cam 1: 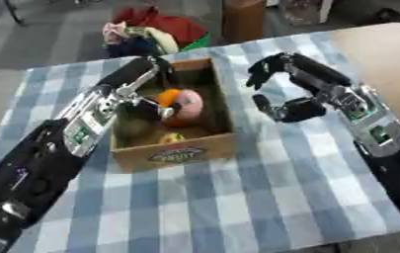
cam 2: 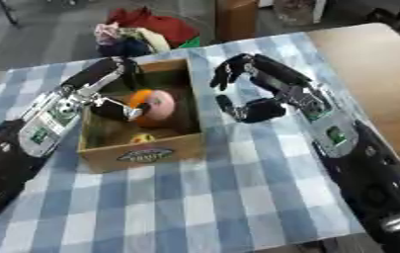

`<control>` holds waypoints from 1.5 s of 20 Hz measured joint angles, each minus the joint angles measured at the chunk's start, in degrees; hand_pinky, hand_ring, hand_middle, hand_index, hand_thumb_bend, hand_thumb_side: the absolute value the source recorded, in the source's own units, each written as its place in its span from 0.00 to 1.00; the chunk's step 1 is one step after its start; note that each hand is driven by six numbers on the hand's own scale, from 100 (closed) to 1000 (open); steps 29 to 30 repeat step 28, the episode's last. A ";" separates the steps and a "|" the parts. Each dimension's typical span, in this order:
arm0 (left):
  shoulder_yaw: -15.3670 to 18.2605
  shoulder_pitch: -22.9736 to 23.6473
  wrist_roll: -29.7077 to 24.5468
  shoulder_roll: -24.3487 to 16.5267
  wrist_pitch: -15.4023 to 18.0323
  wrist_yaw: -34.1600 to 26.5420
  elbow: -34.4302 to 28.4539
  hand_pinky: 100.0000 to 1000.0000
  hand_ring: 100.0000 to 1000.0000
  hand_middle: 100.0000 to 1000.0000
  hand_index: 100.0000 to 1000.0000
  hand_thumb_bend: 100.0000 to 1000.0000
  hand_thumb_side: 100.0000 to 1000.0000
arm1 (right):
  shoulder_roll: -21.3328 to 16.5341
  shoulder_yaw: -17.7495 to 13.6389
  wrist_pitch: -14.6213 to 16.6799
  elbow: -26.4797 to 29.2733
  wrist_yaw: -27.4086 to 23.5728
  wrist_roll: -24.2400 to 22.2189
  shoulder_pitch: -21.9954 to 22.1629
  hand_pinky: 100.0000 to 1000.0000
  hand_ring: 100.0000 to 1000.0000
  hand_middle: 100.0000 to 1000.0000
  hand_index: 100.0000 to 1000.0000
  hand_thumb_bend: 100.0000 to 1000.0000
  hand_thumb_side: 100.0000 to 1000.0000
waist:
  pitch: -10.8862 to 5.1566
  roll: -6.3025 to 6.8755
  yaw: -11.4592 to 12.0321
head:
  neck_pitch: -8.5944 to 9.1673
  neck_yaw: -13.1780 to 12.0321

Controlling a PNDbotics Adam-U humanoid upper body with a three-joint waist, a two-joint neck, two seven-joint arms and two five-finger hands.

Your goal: Pick up objects on the table and place them in the box.

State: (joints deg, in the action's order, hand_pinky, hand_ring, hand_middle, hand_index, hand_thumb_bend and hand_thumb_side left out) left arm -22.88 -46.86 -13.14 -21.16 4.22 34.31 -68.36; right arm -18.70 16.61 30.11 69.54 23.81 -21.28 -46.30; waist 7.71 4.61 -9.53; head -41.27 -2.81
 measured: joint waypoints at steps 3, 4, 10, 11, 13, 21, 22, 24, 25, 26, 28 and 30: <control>0.79 0.76 -0.78 -0.08 -0.33 -0.95 -1.13 0.72 0.63 0.71 0.78 0.38 0.24 | 0.00 -0.02 -0.01 0.00 0.00 0.00 0.19 0.63 0.81 0.47 0.67 0.00 0.11 | 0.00 -0.14 0.11 | 0.00 0.20; 1.22 1.15 -0.81 -0.13 -0.53 -1.61 -1.91 0.73 0.64 0.73 0.78 0.37 0.28 | 0.00 -0.02 -0.02 0.00 0.01 0.01 0.27 0.63 0.81 0.47 0.67 0.00 0.11 | 0.00 -0.14 0.21 | 0.00 0.25; 6.35 5.78 4.63 -2.18 -4.47 -9.16 -13.25 0.72 0.60 0.65 0.71 0.08 0.10 | -0.03 -0.35 -0.18 0.00 0.01 0.19 0.49 0.63 0.81 0.47 0.67 0.00 0.11 | 0.00 -0.33 1.31 | 0.00 0.72; 7.53 7.10 6.59 -2.64 -5.50 -11.17 -16.02 0.72 0.59 0.63 0.70 0.05 0.07 | -0.11 -0.45 -0.29 0.00 0.01 0.30 0.58 0.63 0.81 0.47 0.67 0.00 0.11 | 0.00 -0.49 1.59 | 0.00 0.87; 10.18 10.51 11.10 -3.60 -7.41 -15.86 -21.52 0.72 0.58 0.62 0.69 0.01 0.05 | -0.28 -0.80 -0.51 0.00 0.01 0.55 1.03 0.63 0.81 0.47 0.68 0.00 0.11 | 0.00 -0.66 2.38 | 0.00 1.12; 20.20 25.75 25.79 -3.96 -9.86 -28.85 -31.76 0.71 0.57 0.60 0.66 0.00 0.05 | -1.76 -2.66 -1.70 0.74 -0.54 1.75 2.59 0.63 0.81 0.48 0.71 0.00 0.11 | 0.00 -1.25 4.46 | 0.00 1.99; 20.89 27.21 26.84 -3.70 -9.88 -29.71 -31.83 0.71 0.57 0.60 0.66 0.00 0.05 | -1.88 -2.93 -1.90 0.90 -0.79 1.92 2.77 0.62 0.81 0.48 0.71 0.00 0.11 | 0.00 -1.32 4.57 | -0.01 1.99; 21.93 29.62 28.43 -2.99 -9.75 -30.93 -31.85 0.71 0.57 0.59 0.66 0.00 0.05 | -2.29 -3.49 -2.36 1.38 -1.28 2.26 3.29 0.62 0.81 0.48 0.71 0.00 0.11 | 0.00 -1.35 4.59 | -0.04 1.91; 22.30 30.58 29.01 -2.62 -9.66 -31.32 -31.85 0.71 0.57 0.59 0.66 0.00 0.05 | -2.49 -3.79 -2.65 1.63 -1.47 2.42 3.57 0.62 0.81 0.48 0.72 0.00 0.11 | 0.00 -1.36 4.60 | -0.07 1.82; 22.58 31.42 29.49 -2.25 -9.59 -31.61 -31.81 0.71 0.57 0.59 0.66 0.00 0.05 | -2.74 -4.08 -2.90 1.98 -1.72 2.60 3.89 0.62 0.81 0.48 0.72 0.00 0.11 | 0.00 -1.37 4.66 | -0.14 1.66; 23.12 32.72 30.24 -1.42 -9.40 -31.98 -31.57 0.71 0.57 0.59 0.65 0.00 0.06 | -3.00 -4.60 -3.40 2.55 -2.14 2.80 4.26 0.62 0.81 0.48 0.72 0.00 0.11 | 0.03 -1.42 4.71 | -0.52 1.24; 23.12 32.72 30.24 -1.42 -9.40 -31.98 -31.57 0.71 0.57 0.59 0.65 0.00 0.06 | -3.00 -4.60 -3.40 2.55 -2.14 2.80 4.26 0.62 0.81 0.48 0.72 0.00 0.11 | 0.03 -1.42 4.71 | -0.52 1.24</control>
